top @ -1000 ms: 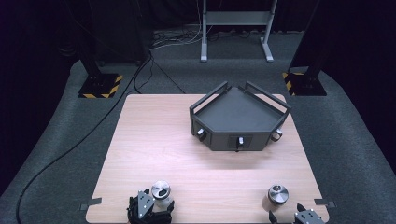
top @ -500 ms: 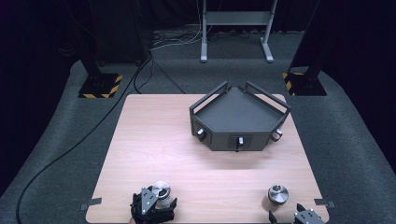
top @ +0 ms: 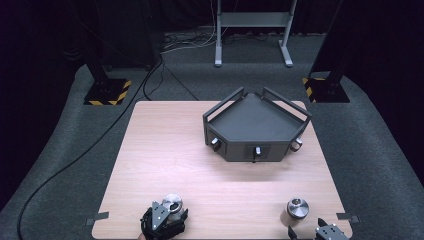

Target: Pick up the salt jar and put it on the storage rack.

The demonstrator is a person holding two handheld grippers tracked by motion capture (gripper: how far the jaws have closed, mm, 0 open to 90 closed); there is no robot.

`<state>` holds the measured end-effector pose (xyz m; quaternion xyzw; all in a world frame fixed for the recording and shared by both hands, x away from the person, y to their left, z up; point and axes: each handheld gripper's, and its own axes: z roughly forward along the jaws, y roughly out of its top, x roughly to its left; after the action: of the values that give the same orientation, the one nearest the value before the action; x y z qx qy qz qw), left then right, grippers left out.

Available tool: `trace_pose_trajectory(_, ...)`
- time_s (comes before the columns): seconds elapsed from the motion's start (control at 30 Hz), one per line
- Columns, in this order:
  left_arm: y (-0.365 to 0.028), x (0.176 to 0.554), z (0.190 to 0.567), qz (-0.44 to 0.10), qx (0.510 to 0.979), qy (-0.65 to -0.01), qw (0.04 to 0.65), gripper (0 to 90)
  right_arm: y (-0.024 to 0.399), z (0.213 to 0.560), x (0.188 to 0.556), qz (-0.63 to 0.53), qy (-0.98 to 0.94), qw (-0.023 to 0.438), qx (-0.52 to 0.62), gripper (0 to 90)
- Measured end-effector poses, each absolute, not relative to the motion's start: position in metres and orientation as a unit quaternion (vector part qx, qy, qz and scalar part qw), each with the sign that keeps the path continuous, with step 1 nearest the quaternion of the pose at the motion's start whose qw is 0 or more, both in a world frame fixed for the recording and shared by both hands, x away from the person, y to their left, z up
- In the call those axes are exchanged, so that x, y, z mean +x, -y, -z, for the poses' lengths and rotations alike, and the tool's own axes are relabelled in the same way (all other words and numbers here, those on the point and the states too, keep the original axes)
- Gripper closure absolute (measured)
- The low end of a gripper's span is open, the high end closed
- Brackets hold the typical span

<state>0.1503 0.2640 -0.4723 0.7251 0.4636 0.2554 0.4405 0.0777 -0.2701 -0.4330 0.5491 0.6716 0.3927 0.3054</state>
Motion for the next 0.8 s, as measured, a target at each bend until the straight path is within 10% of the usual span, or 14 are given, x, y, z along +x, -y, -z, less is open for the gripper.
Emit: trace_pose_trajectory(0.8, -0.2667, 0.1443, 0.4747, -0.264, 0.728, -0.451, 0.443, 31.2, 0.2702, 0.4320, 0.0776, -0.389, -0.672, 0.306, 0.551, 0.0)
